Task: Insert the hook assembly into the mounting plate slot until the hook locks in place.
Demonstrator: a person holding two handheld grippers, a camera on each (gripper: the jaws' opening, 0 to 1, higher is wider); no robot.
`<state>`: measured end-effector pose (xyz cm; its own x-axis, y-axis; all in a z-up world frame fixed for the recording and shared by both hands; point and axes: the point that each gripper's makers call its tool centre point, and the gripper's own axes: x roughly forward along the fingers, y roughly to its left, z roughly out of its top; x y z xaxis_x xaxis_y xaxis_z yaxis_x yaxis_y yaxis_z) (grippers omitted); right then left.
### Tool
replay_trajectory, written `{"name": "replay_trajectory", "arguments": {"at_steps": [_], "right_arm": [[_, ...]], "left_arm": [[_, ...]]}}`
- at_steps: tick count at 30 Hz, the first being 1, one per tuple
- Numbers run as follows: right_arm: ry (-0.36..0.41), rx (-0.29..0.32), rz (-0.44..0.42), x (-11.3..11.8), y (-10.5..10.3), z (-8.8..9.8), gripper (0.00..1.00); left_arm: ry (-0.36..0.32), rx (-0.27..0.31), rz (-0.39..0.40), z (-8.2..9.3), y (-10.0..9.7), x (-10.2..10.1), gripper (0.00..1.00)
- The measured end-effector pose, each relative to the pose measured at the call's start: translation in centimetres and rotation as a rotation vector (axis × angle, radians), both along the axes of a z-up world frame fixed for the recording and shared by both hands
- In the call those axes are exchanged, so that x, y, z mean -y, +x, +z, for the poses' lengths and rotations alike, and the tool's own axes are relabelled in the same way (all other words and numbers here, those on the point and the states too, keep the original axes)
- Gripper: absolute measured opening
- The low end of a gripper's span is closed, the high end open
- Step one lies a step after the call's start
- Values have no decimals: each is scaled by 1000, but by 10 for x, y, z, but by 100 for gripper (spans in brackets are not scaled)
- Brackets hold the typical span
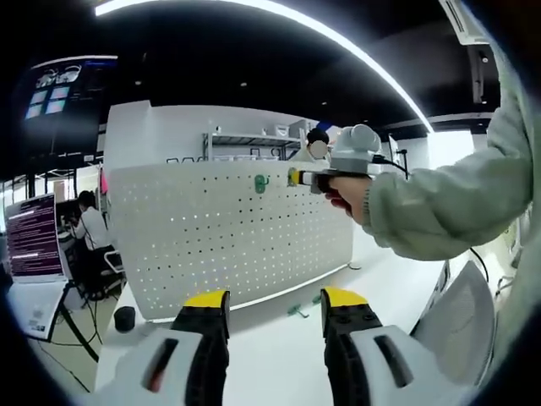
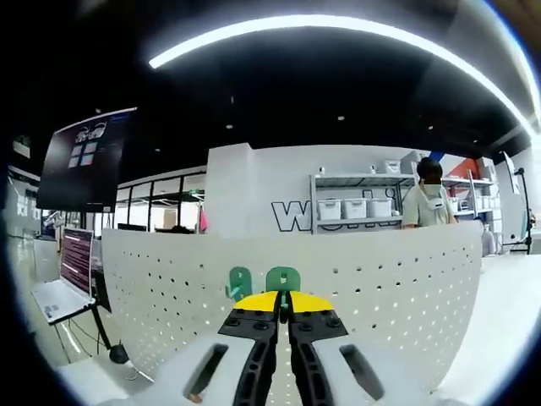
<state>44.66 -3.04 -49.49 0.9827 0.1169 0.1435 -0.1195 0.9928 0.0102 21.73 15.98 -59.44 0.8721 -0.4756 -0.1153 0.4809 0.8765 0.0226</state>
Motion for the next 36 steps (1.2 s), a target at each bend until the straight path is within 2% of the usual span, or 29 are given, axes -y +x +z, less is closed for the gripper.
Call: {"name": "replay_trajectory", "arguments": {"at_steps": [6,18,36], "right_arm": [[-5,6,-14,2,12,2,1],[-28,-32,-31,-2,35,-5,1],[-44,-47,-33,-3,47,-6,1]], "left_arm": [[-4,-5,5,-2,1,-1,45],[-14,-12,21,-5,7,-9,44],[-21,-11,27,-5,15,-12,44]]}}
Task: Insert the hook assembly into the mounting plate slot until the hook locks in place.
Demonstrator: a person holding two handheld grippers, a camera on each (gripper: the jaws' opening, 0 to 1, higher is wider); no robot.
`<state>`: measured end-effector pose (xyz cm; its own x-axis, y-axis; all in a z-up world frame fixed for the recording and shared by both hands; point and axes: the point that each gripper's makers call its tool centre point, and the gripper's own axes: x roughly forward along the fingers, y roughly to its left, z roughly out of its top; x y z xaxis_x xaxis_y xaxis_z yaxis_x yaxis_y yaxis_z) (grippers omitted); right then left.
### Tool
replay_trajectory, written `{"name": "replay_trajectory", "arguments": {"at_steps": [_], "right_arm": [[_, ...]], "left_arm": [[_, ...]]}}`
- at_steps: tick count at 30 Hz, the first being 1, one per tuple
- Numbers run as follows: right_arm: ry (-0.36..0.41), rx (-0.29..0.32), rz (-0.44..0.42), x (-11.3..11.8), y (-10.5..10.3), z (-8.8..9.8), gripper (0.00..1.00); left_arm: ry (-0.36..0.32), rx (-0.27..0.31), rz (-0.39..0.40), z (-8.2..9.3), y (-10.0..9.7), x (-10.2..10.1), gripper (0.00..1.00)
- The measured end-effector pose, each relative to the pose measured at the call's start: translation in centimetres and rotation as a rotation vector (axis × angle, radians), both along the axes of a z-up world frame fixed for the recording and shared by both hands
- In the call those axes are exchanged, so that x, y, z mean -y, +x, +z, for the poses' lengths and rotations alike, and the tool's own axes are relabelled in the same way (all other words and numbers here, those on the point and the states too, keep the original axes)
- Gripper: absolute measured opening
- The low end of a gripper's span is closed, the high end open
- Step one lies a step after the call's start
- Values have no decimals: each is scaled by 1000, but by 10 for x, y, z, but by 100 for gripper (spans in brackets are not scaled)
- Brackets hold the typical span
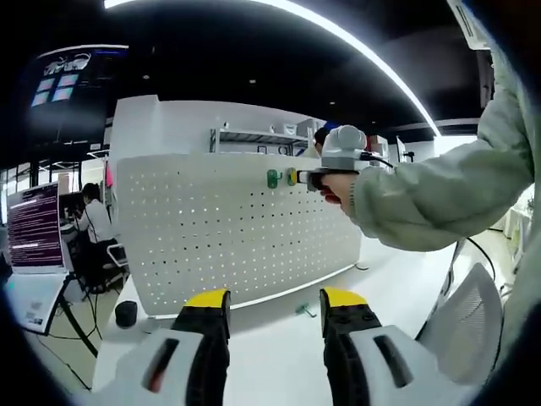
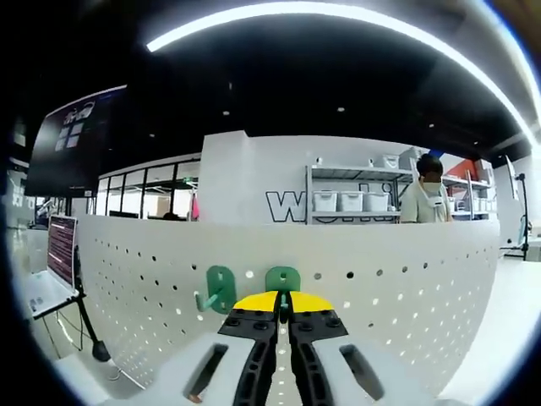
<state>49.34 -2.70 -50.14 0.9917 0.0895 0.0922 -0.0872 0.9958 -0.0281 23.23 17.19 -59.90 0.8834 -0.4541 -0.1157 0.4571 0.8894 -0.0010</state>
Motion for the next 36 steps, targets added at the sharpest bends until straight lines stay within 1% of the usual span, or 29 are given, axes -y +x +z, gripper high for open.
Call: {"name": "replay_trajectory", "arguments": {"at_steps": [3,12,21,25,28,36], "right_arm": [[-16,-2,2,-1,2,0,1],[-9,-17,-1,1,5,-2,1],[-25,-28,7,0,5,-5,2],[-19,-40,32,-3,5,-8,5],[-34,-43,33,-6,4,-10,7],[-39,-55,39,-10,2,-14,11]], "left_arm": [[-2,0,2,0,1,-1,44],[-5,3,7,1,4,-3,44],[-9,5,5,2,5,-3,44],[-10,6,4,2,6,-2,44],[-11,7,3,2,5,-2,44],[-14,9,15,2,4,-7,44]]}}
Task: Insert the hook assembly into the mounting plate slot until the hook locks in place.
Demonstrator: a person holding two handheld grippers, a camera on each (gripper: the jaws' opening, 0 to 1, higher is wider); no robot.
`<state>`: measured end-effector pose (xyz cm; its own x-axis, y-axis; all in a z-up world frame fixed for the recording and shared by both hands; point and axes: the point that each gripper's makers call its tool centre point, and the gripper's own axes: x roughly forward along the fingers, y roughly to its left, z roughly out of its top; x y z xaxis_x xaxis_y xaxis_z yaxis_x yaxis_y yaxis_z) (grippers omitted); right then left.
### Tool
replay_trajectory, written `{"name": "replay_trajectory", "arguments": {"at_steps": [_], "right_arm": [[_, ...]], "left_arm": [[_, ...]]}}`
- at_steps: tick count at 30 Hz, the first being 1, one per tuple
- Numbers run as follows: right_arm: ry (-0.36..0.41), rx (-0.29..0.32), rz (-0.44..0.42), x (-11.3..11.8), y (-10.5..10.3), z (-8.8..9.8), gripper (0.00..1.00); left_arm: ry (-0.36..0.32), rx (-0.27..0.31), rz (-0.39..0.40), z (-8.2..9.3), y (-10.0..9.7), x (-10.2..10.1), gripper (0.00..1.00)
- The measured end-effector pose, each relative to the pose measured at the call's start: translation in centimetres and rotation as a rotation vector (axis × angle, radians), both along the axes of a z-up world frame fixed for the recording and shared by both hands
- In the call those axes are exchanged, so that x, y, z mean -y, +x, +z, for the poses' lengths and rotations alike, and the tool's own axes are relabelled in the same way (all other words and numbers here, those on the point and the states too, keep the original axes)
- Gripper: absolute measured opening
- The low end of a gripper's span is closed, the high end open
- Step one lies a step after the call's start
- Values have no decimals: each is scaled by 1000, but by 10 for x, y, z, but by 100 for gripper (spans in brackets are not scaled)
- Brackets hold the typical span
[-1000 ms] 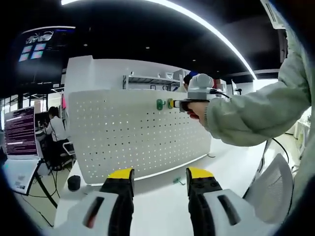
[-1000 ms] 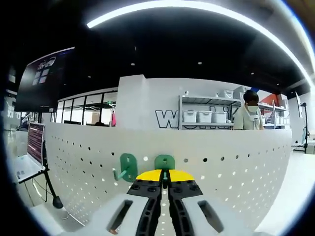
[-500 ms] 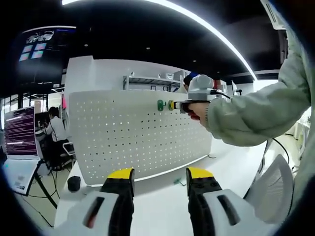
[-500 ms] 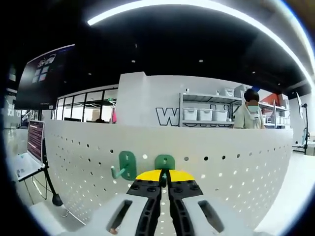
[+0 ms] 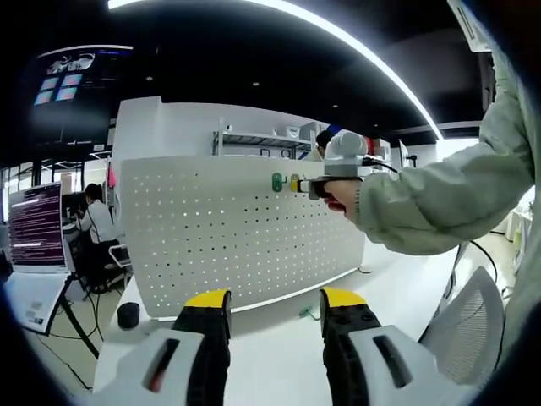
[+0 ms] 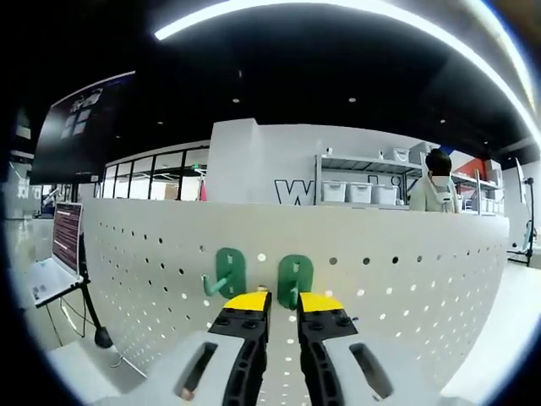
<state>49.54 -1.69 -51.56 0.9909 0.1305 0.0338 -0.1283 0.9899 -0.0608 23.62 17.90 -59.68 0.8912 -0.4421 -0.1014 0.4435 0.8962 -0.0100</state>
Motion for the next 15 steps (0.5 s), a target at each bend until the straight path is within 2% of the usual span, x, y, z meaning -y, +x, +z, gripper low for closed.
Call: {"name": "replay_trajectory", "arguments": {"at_steps": [10,15], "right_arm": [[-17,15,-13,1,-8,3,19],[-15,15,-30,7,-12,4,28]], "left_arm": [[-3,6,5,2,-3,-1,44],[-3,11,5,4,-5,0,44]]}}
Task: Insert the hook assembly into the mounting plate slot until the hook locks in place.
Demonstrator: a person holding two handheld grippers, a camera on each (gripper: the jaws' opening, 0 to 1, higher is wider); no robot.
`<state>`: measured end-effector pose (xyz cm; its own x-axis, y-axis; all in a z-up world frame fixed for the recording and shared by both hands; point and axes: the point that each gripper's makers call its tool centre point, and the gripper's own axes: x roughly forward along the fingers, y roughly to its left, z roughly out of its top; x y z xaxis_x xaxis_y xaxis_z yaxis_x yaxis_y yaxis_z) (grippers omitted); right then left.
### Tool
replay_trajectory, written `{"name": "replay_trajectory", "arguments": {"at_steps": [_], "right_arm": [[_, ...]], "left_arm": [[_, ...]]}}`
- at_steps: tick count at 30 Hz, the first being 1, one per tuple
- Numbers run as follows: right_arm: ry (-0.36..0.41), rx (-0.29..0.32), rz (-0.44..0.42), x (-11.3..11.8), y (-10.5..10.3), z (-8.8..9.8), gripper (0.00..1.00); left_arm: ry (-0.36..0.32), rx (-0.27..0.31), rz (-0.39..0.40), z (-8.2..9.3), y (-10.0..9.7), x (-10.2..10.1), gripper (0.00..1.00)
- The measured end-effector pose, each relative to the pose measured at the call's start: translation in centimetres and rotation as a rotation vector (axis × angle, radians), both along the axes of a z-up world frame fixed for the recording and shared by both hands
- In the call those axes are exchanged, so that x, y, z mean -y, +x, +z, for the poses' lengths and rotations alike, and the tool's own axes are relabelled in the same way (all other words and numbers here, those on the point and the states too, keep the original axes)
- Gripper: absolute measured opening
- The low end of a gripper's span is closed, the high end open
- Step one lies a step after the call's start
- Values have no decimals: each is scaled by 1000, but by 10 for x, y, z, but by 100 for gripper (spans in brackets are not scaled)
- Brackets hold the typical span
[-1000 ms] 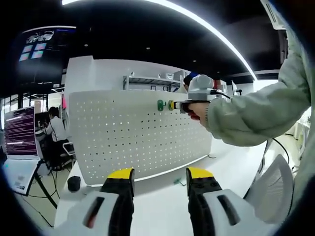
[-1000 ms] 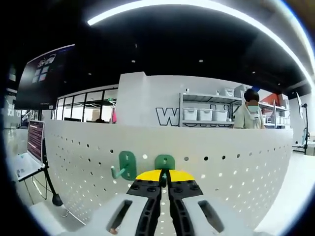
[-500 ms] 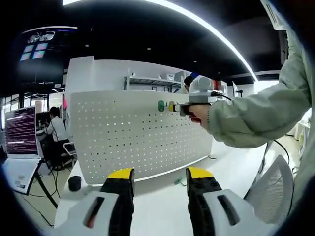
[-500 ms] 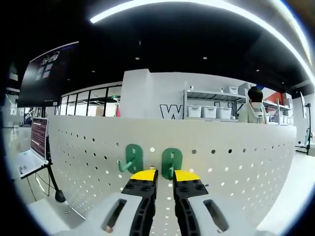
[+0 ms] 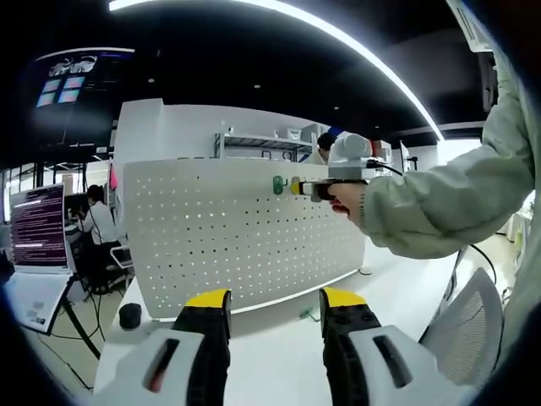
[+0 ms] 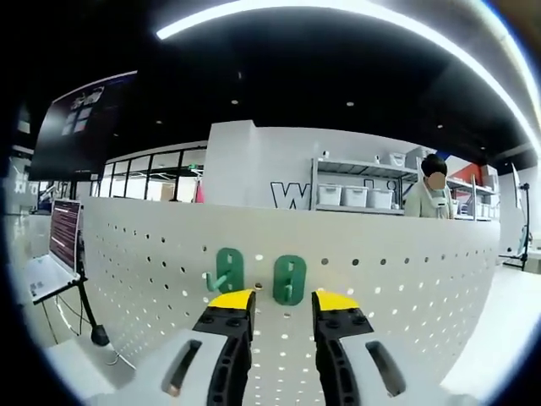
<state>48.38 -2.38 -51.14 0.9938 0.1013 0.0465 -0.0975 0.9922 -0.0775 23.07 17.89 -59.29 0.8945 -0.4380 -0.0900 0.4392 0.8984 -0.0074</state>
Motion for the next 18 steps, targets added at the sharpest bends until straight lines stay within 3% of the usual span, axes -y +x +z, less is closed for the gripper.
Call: {"name": "replay_trajectory", "arguments": {"at_steps": [13,18], "right_arm": [[5,10,10,3,-19,6,30],[6,-3,17,13,-33,-1,30]], "left_arm": [[9,12,1,6,-10,1,44],[9,18,0,9,-16,3,44]]}}
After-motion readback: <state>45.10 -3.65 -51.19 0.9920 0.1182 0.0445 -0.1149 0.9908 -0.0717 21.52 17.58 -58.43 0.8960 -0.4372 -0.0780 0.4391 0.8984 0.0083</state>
